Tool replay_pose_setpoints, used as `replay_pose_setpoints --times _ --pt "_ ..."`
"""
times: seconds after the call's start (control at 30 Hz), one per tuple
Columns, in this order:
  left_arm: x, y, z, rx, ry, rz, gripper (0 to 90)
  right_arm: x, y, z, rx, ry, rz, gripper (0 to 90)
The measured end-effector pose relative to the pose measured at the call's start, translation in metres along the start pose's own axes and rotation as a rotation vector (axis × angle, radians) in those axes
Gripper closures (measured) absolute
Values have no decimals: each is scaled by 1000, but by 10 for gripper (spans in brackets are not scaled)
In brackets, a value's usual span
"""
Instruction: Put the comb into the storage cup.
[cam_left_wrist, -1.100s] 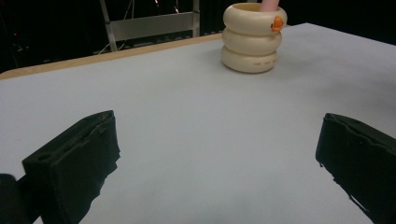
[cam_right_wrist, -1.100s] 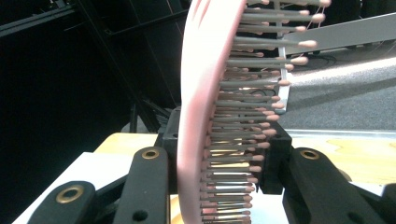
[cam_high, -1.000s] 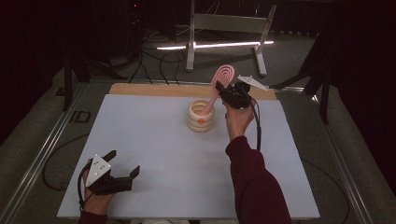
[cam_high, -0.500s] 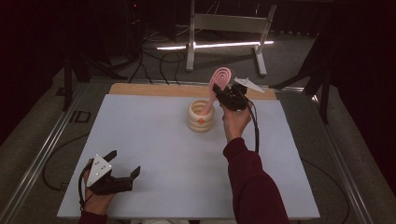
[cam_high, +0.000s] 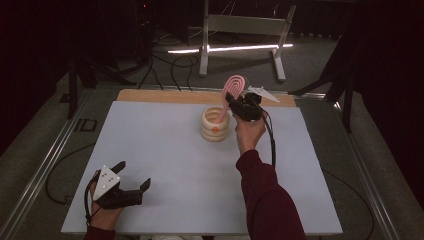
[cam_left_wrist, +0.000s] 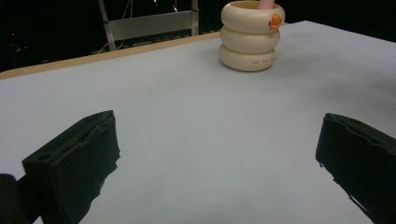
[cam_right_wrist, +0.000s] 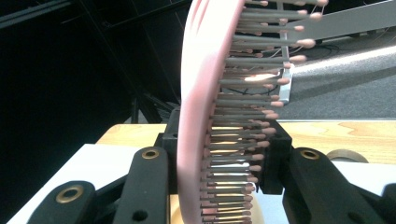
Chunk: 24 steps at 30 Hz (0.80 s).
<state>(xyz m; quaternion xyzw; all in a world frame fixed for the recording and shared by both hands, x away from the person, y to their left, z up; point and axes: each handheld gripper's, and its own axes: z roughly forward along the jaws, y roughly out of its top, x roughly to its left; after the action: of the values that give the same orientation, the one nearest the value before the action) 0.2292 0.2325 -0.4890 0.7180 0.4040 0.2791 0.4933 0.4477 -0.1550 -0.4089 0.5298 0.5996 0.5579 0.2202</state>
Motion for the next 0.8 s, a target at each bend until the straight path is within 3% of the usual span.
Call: replay_pose_setpoints --times 0.2,0.8 --pt "0 0 1 1 -2 4 2 2 -3 0 -9 -10 17 632" --pt "0 0 0 -3 1 4 2 6 -10 5 9 -11 6 632"
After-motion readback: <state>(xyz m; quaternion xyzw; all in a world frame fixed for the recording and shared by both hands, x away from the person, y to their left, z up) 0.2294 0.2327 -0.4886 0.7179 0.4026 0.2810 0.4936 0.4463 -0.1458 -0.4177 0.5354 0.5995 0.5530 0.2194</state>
